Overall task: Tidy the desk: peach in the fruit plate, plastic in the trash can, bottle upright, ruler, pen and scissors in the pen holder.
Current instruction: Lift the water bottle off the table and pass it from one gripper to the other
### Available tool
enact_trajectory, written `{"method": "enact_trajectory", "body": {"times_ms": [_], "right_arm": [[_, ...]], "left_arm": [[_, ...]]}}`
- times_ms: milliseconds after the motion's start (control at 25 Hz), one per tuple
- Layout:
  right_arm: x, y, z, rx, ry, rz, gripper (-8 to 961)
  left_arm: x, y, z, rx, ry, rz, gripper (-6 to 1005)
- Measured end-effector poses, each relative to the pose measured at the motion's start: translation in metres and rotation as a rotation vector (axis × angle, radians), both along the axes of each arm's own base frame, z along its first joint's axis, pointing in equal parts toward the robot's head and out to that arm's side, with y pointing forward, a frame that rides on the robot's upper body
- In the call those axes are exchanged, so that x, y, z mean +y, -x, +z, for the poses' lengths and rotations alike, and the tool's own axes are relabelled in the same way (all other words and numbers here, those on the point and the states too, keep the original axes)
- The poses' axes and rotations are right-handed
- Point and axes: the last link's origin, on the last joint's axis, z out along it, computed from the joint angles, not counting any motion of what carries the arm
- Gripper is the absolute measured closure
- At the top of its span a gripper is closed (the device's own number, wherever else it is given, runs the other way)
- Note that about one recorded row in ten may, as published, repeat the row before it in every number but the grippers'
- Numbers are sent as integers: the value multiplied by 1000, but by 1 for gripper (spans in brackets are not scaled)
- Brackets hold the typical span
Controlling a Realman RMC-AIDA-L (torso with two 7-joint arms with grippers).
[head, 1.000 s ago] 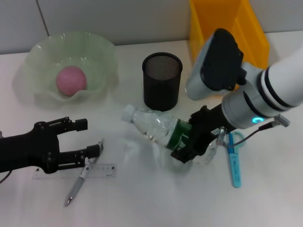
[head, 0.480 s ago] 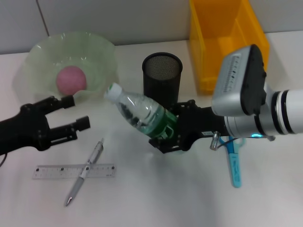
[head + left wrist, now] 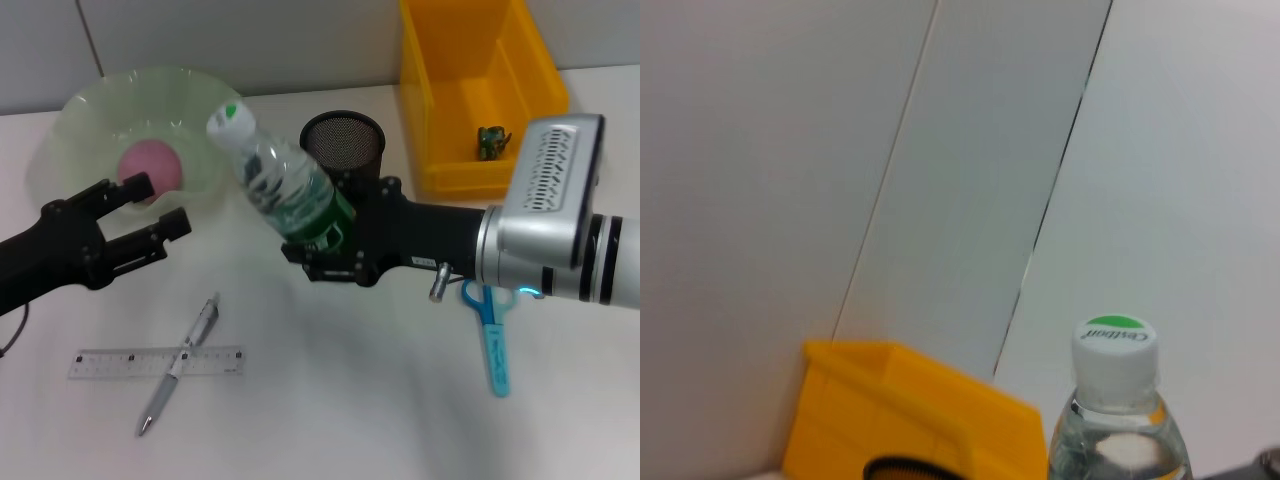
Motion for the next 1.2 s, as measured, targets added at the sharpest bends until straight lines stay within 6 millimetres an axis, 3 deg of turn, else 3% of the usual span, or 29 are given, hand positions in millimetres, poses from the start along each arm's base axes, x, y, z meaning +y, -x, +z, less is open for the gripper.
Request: {"method": "enact_trajectory", "body": {"times_ms": [80, 120, 520, 1200], "right_arm": [[0, 0, -1, 40, -26, 16, 185], [0, 0, 0, 56, -38, 26, 185], [-5, 2, -15, 120, -50, 82, 184], [-11, 4, -29, 148, 6, 76, 183]], "left_arm": [[0, 0, 0, 0, 0, 0, 170], [1, -7, -10, -92, 1, 13, 170], [4, -22, -11, -212, 3, -15, 170], [3, -28, -16, -252, -6, -38, 170]]}}
